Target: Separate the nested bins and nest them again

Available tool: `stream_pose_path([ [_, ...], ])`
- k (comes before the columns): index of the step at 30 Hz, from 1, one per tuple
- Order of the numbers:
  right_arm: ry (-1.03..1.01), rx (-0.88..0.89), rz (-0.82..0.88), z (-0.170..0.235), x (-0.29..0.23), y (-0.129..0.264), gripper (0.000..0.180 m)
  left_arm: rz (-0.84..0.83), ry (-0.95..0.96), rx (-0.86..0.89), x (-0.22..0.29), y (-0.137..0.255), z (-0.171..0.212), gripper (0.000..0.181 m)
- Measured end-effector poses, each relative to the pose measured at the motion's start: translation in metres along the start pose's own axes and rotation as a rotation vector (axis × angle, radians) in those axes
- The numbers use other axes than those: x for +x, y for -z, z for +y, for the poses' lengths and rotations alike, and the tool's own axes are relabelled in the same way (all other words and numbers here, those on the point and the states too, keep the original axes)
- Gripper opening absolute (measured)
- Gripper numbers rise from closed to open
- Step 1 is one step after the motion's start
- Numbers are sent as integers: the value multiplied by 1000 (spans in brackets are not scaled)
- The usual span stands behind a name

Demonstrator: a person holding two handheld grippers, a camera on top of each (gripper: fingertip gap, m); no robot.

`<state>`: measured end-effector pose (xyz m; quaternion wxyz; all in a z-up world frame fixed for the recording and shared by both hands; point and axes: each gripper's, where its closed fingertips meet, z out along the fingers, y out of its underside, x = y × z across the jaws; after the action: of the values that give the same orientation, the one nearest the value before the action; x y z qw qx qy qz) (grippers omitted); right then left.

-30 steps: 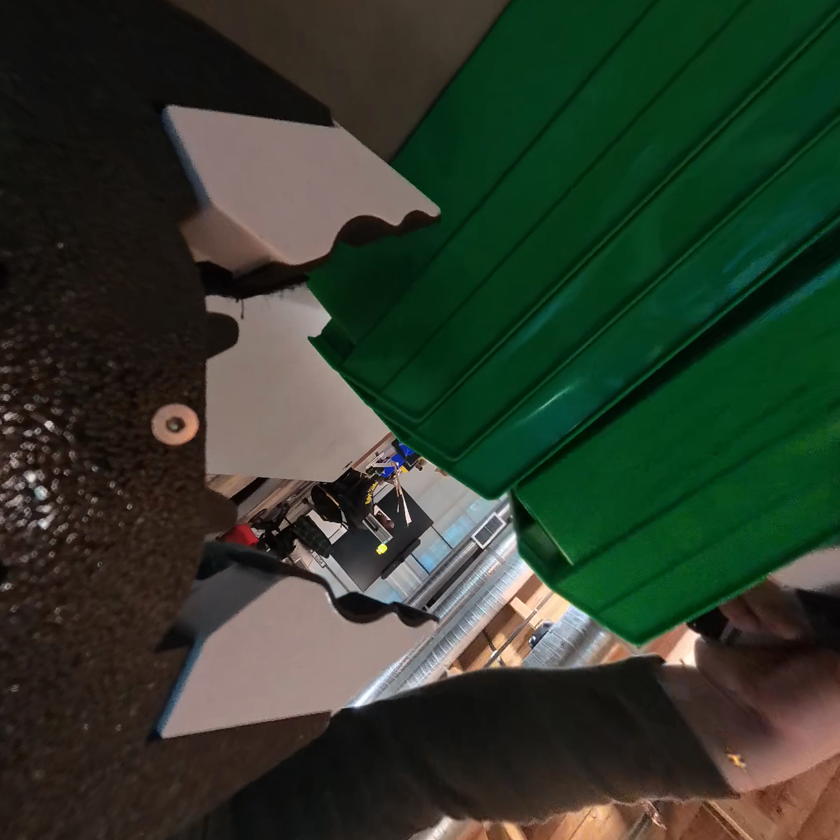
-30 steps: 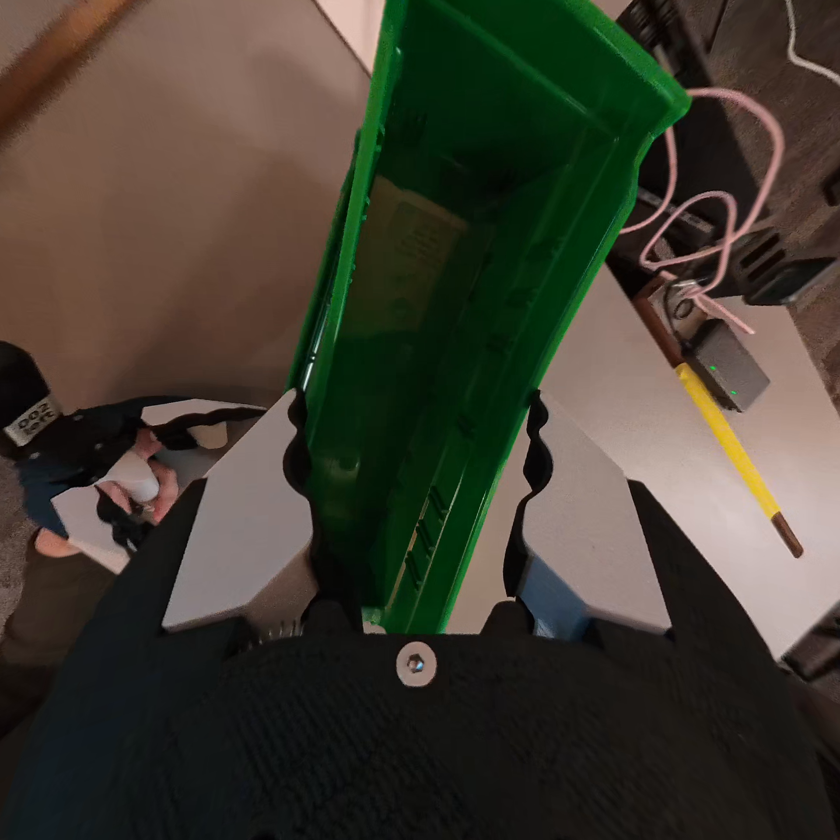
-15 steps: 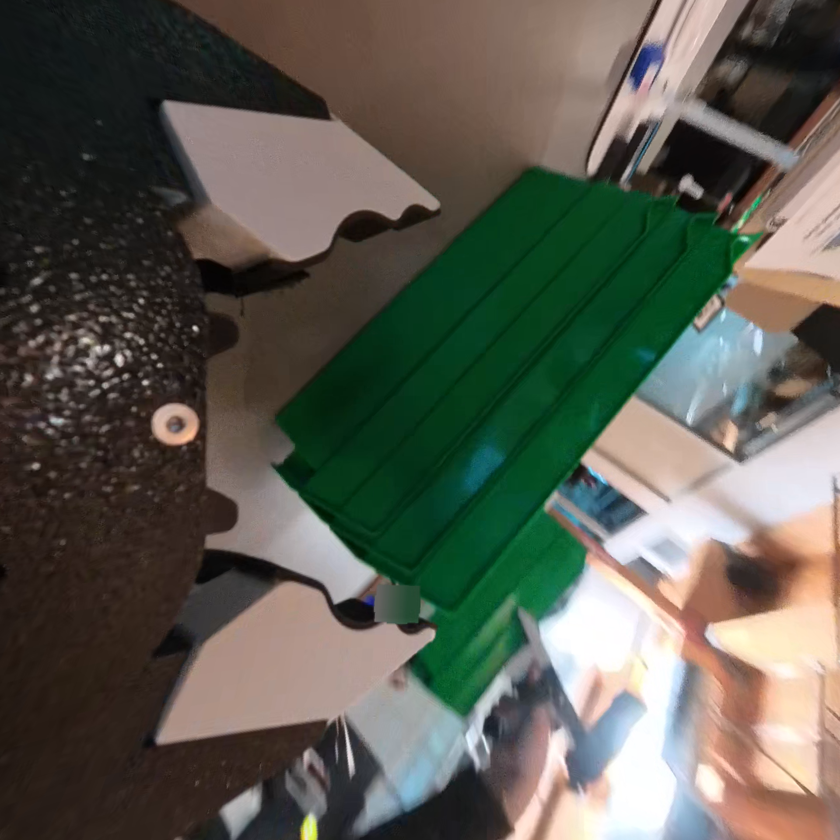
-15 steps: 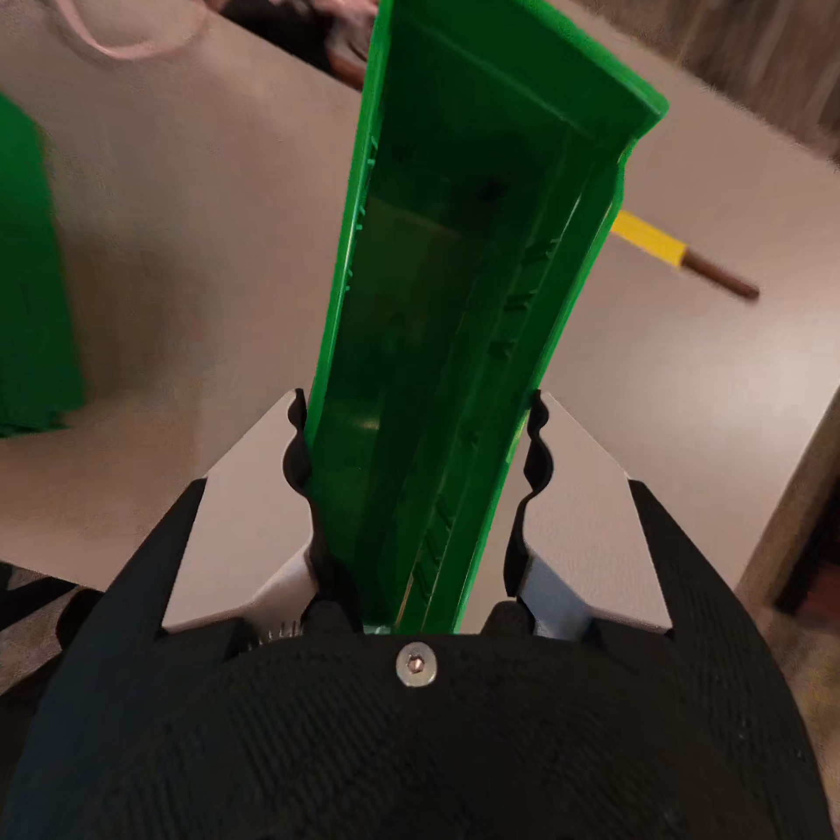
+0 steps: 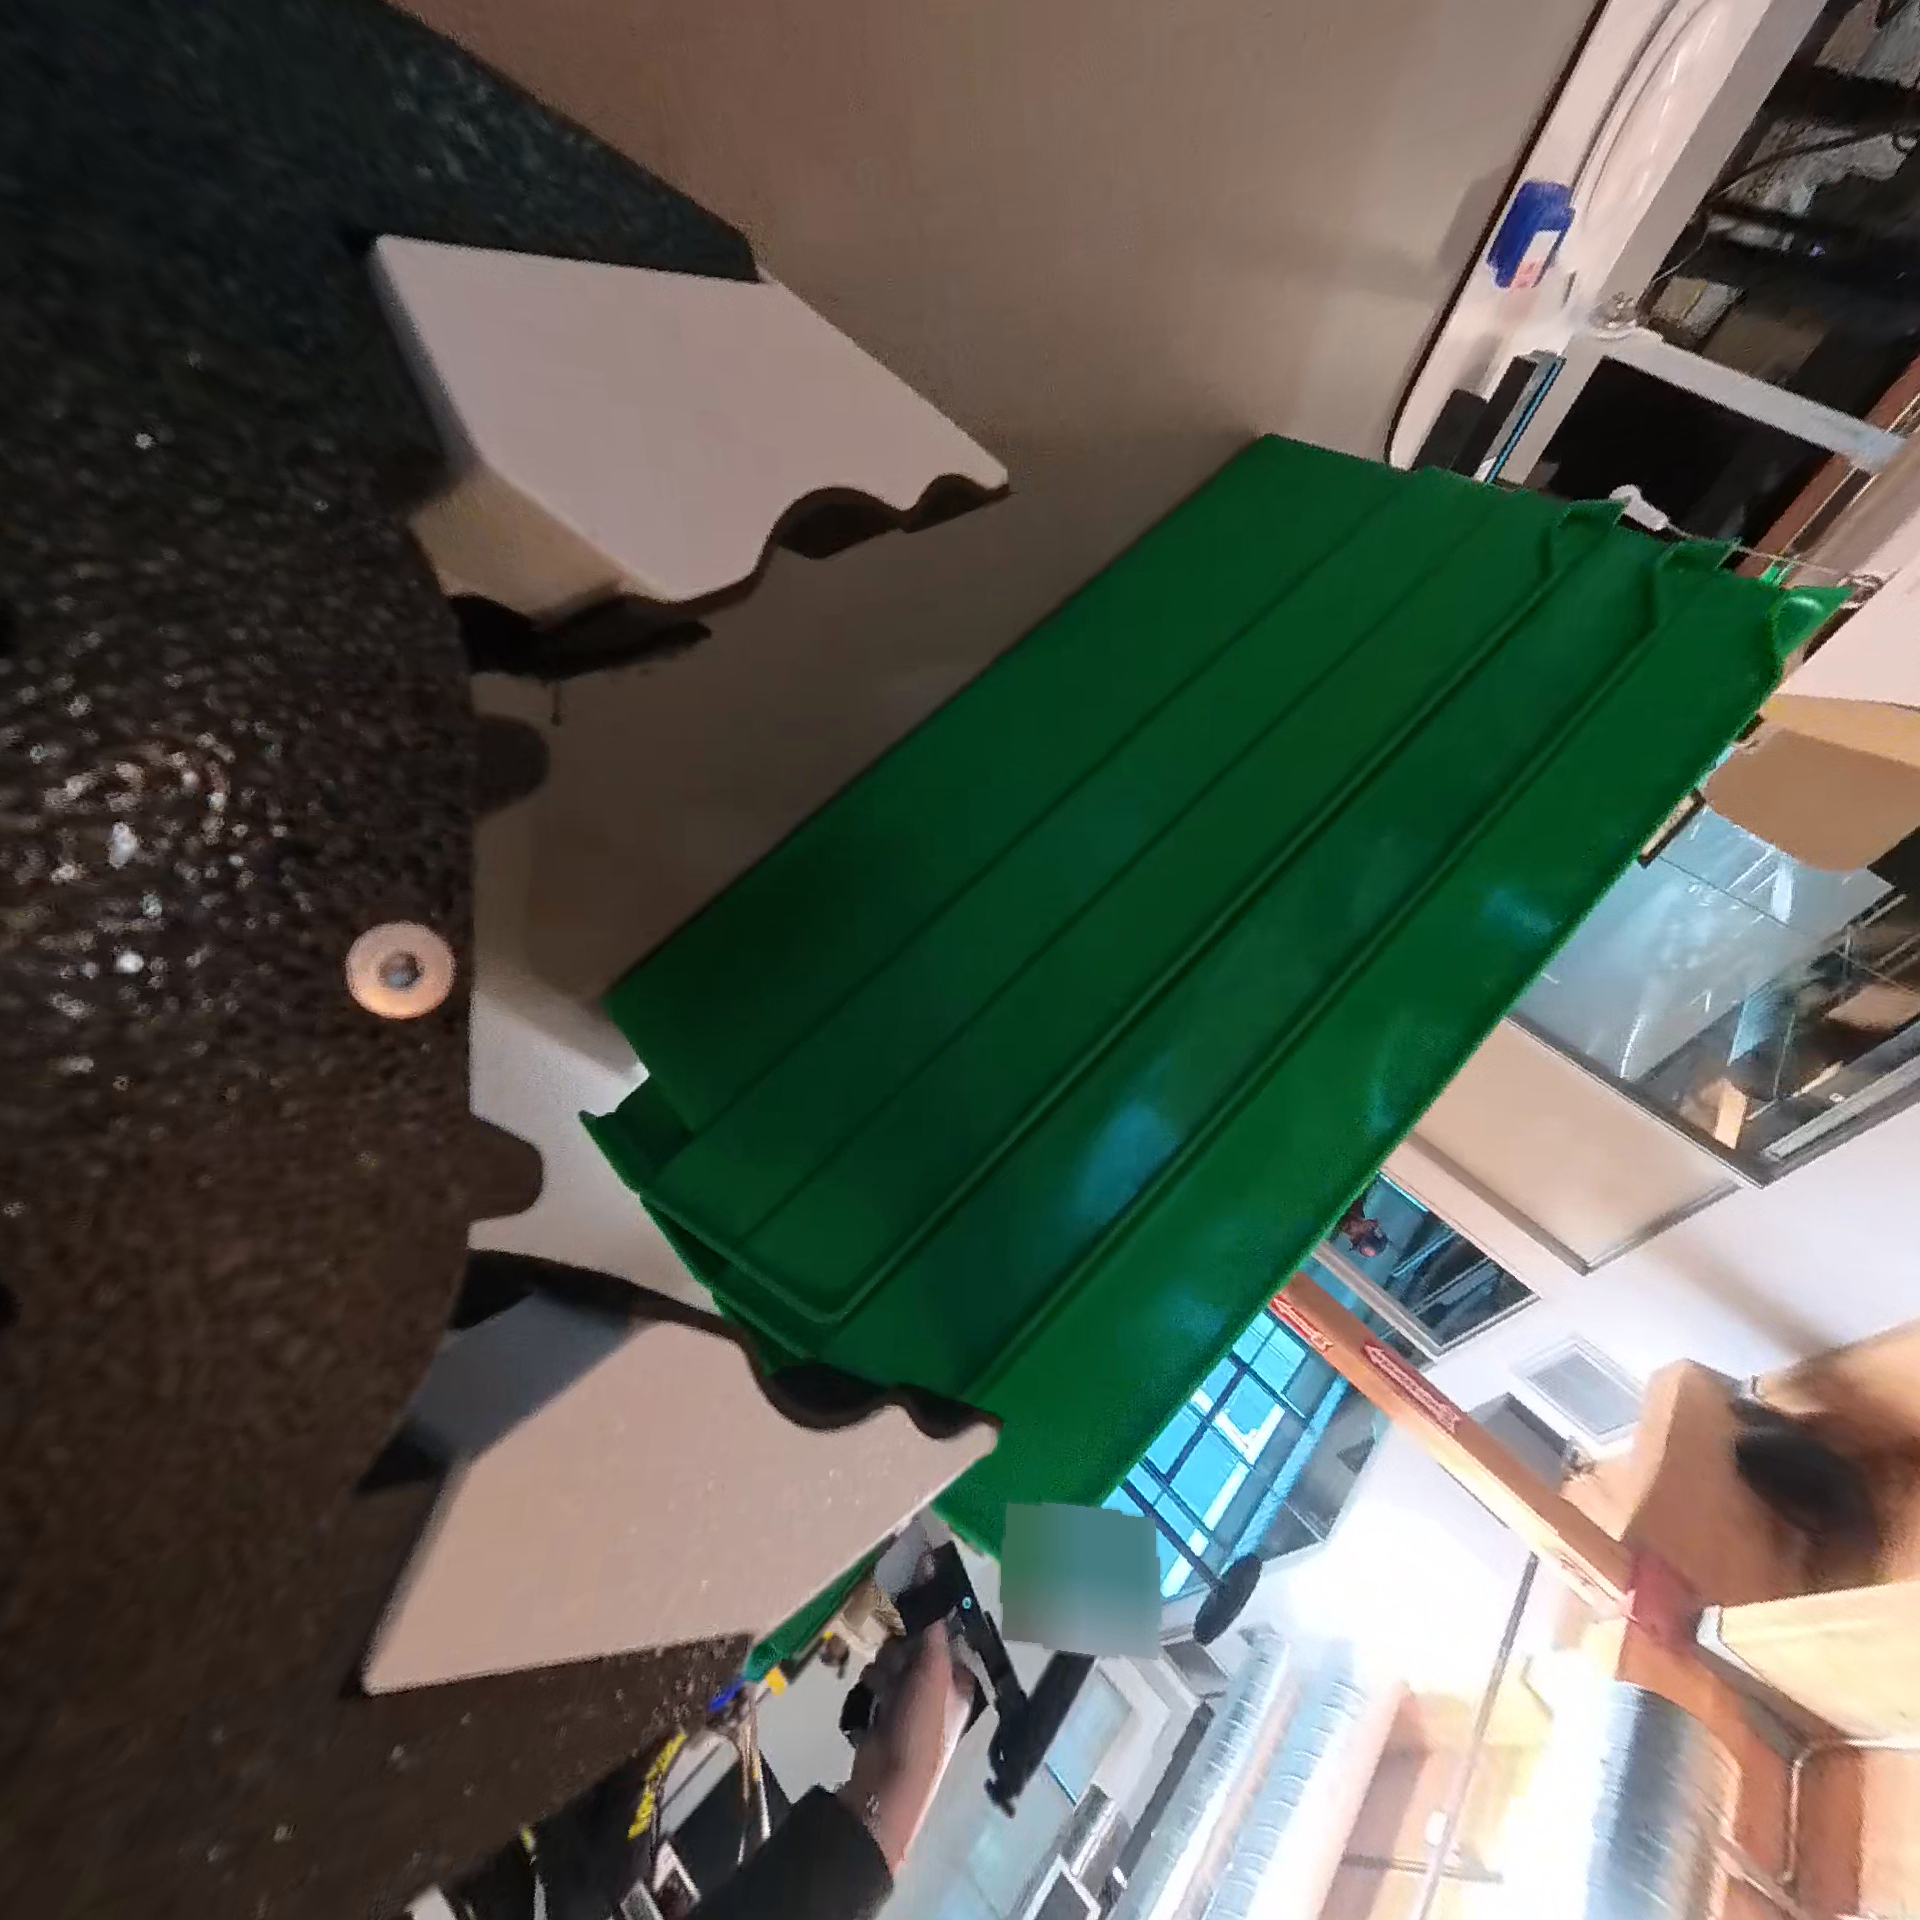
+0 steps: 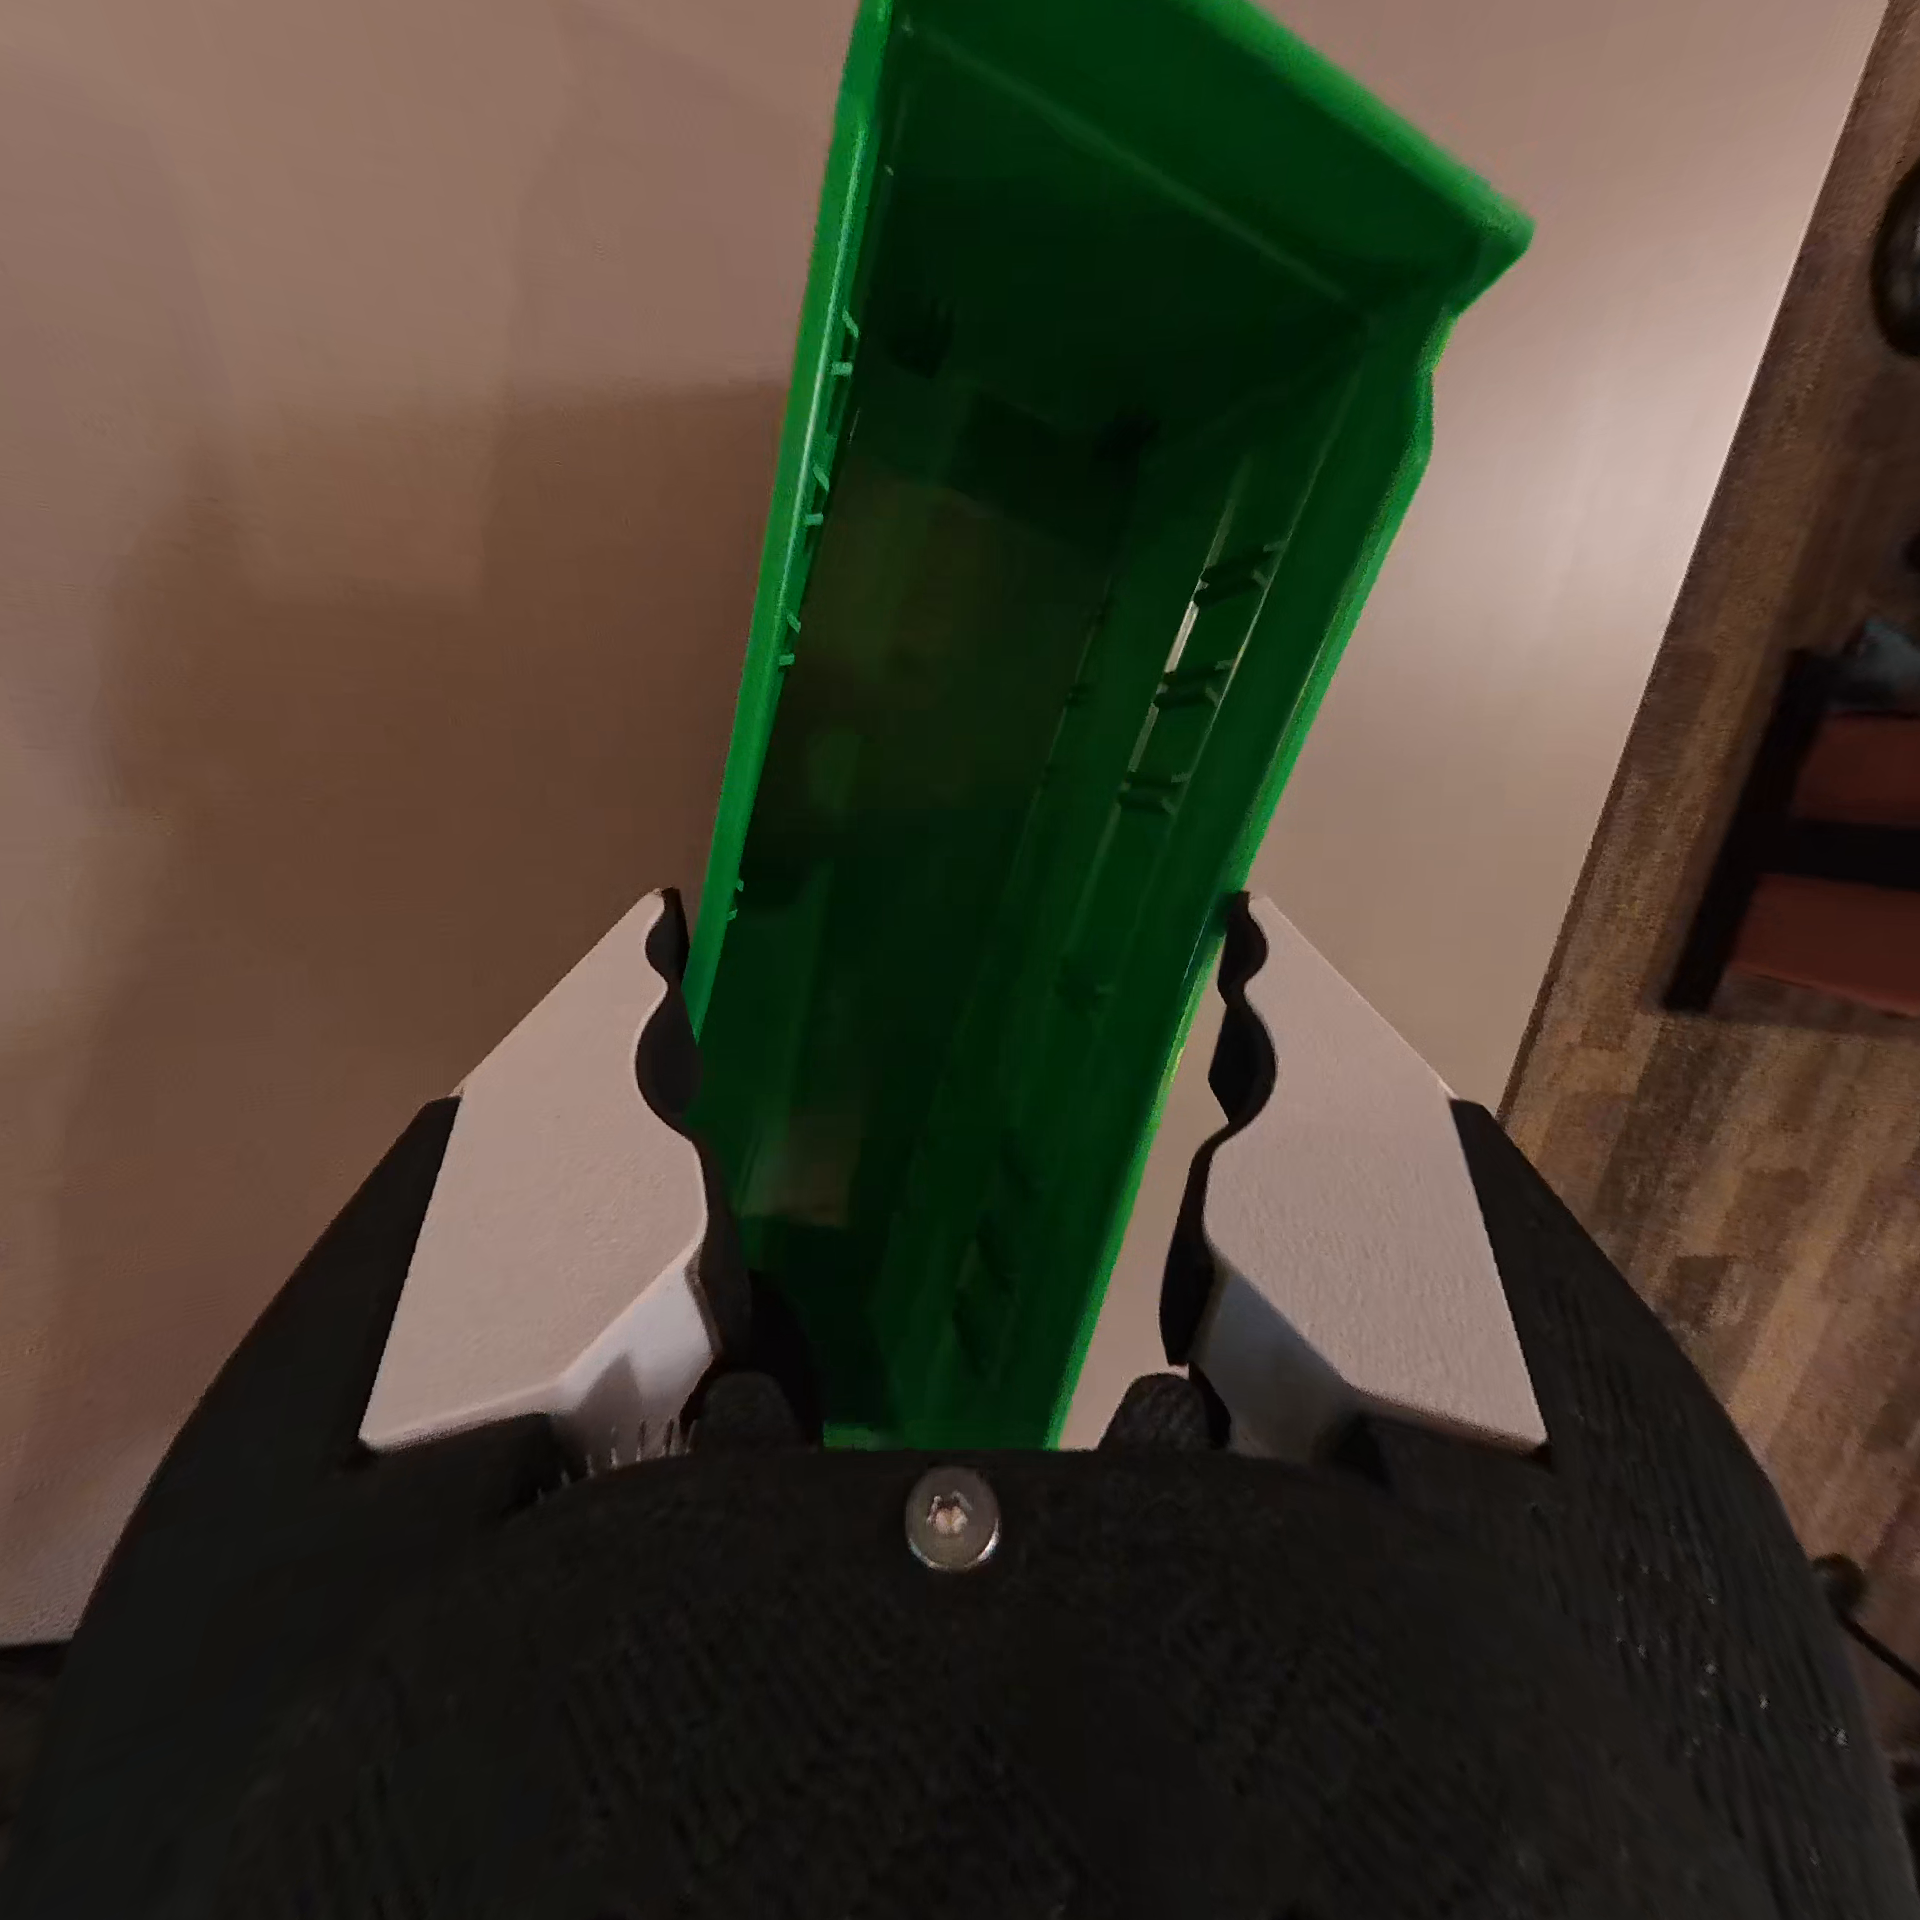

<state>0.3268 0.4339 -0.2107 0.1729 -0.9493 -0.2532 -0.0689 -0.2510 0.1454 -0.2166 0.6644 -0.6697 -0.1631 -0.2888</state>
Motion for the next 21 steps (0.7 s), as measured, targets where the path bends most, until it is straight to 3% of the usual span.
stream_pose_path([
  [11, 11, 8, 30, -1, -6, -20, 117, 76, 80, -23, 4, -1, 3, 154],
  [15, -118, 16, 76, -7, -7, 6, 136, 74, 80, -18, 4, -1, 2, 155],
  [18, -59, 205, -14, -55, -61, 56, 136, 62, 67, -18, 4, -1, 3, 157],
  [21, 52, 370, -170, -104, -163, 110, 147, 73, 60, -24, 9, -5, 6, 158],
])
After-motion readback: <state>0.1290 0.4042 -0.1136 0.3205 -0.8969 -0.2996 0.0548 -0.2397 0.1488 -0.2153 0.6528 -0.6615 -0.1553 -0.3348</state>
